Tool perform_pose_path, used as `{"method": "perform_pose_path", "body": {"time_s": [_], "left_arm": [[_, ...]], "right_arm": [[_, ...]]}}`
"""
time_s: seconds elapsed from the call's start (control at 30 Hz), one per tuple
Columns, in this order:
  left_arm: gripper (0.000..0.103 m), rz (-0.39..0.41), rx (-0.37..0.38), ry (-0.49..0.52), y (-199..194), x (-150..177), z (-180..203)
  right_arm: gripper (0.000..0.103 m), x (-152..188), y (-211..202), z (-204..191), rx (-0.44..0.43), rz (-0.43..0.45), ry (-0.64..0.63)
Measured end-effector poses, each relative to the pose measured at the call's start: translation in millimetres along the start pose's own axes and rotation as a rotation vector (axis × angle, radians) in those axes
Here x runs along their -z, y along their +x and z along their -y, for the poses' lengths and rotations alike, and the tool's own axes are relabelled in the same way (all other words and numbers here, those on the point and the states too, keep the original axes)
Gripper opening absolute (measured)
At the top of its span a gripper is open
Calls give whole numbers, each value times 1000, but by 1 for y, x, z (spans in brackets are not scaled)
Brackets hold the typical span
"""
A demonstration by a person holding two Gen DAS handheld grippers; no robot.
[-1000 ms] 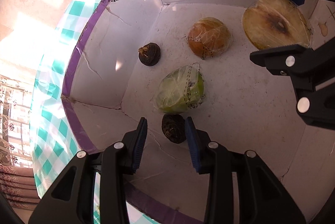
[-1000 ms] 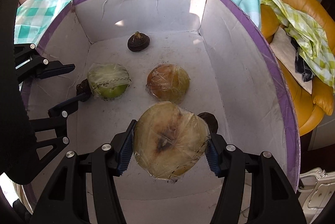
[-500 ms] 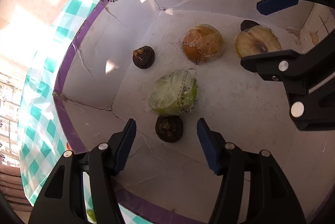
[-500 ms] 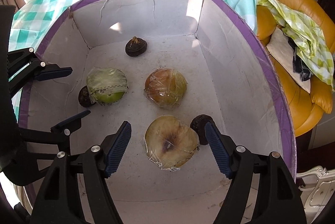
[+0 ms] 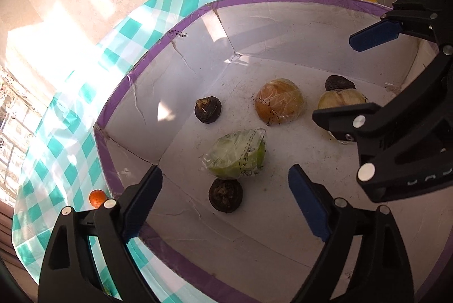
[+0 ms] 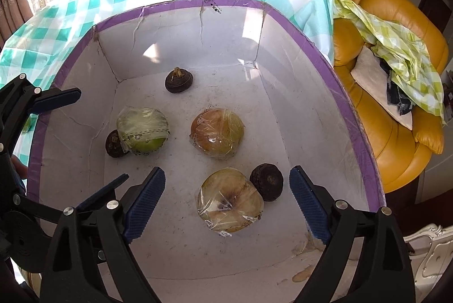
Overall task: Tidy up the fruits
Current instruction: 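Withdraw both open tools from the box back over the table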
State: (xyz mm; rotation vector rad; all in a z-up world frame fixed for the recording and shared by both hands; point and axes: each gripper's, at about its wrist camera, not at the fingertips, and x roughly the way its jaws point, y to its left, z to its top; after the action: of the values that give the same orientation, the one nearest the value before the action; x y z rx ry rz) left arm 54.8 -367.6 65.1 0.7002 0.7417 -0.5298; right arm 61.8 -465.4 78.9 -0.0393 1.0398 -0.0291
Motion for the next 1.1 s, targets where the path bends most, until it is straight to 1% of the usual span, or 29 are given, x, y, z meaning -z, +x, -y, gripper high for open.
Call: {"method": "perform_pose_path", "body": {"time_s": [0.07, 0.17, 0.3, 0.47, 0.6, 0.77, 0.8, 0.83, 0.93, 1.03, 1.1], "left_arm": [[91, 29, -18, -32, -5, 3, 0], [91, 72, -70, -74, -16, 8, 2], [95, 138, -134, -118, -36, 17, 3], [97, 231, -139, -194, -68, 37, -9], [98, 284, -142, -271, -89, 59, -29], [98, 284, -136, -406, -100, 99, -65], [98, 285, -79, -436, -95, 107, -75], [98, 275, -143, -462, -101, 119, -83], [98, 258, -161, -547, -102, 152, -109], [98, 247, -166, -645, -104, 185, -132], [98, 238, -193, -666, -107, 202, -141]], "right_arm": [[87, 1, -3, 2, 5, 22, 16], [87, 3, -9, 5, 13, 70, 40], [87, 6, -18, 11, 11, 145, 83], [87, 11, -28, 20, -13, 234, 149], [87, 15, -36, 20, -1, 298, 167], [87, 23, -49, 15, -14, 371, 194], [87, 25, -53, 13, -17, 385, 196], [87, 28, -58, 11, -17, 404, 199], [87, 37, -76, 2, -23, 470, 201], [87, 47, -90, -12, -28, 514, 189], [87, 54, -98, -21, -39, 537, 179]]}}
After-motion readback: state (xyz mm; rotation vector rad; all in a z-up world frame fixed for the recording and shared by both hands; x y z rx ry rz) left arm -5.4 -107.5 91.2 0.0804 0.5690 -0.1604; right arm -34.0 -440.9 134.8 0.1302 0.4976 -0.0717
